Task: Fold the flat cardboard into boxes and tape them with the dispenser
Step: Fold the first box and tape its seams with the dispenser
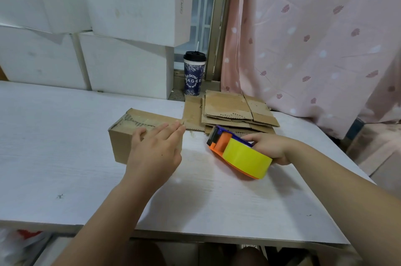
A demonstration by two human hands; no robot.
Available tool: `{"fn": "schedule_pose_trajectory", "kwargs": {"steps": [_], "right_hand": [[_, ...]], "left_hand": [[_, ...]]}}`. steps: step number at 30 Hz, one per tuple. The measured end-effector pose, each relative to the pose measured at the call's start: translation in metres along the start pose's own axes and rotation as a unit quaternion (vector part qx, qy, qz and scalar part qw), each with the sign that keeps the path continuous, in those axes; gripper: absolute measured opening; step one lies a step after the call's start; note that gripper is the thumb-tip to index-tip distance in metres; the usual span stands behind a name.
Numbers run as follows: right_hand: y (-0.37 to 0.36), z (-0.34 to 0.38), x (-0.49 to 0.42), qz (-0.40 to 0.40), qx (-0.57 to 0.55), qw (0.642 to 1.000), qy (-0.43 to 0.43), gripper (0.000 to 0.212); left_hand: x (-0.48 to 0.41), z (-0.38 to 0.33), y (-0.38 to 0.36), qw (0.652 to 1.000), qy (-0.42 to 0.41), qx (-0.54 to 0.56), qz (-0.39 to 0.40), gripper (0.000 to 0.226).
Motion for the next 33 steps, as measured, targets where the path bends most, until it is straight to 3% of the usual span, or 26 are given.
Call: {"fn": "schedule_pose_trajectory", "kwargs": {"steps": [3, 6, 11, 16, 21, 23, 26, 28, 33], "right_hand": [[-0.003, -0.005, 0.001, 0.006, -0.039, 0.999, 0.001, 0.036], [-0.004, -0.010, 0.001, 0.007, -0.077, 0.997, 0.007, 0.037], [-0.004, -0.012, 0.001, -0.001, -0.105, 0.994, 0.021, 0.038], [-0.004, -0.012, 0.004, -0.007, -0.113, 0.993, 0.026, 0.039], [-0.007, -0.014, 0.006, -0.022, -0.127, 0.991, 0.026, 0.035], [-0.007, -0.013, 0.009, -0.028, -0.131, 0.990, 0.032, 0.034], [-0.007, -0.012, 0.012, -0.050, -0.141, 0.987, 0.052, 0.036], [-0.008, -0.010, 0.016, -0.068, -0.152, 0.983, 0.071, 0.036], [-0.023, -0.005, 0.023, -0.012, -0.301, 0.948, 0.105, 0.032]], "left_hand": [[0.000, -0.005, 0.002, 0.999, -0.025, -0.014, -0.030, 0.025], [-0.004, -0.005, -0.001, 0.999, -0.007, -0.031, 0.003, 0.014], [0.002, -0.010, -0.003, 0.997, -0.022, -0.068, 0.039, 0.021], [0.005, -0.003, 0.007, 0.999, -0.007, -0.029, 0.015, 0.056], [0.014, -0.012, 0.017, 0.997, -0.039, -0.041, -0.056, 0.010], [0.017, -0.012, 0.016, 0.997, -0.042, -0.033, -0.055, 0.010], [0.019, -0.008, 0.018, 0.998, -0.040, 0.011, -0.057, 0.013], [0.019, -0.005, 0.022, 0.997, -0.025, 0.057, -0.038, 0.031], [0.025, 0.008, 0.026, 0.953, 0.013, 0.303, -0.004, 0.033]]}}
Point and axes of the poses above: each hand's wrist, its own x-axis away from the middle knuckle, its own y-axis out of the back of the hand, z = x × y, the point moved 8 cm from there along -x, towards the middle knuckle, and after that the axes turned 5 degrees about y, right-handed, at the moved point
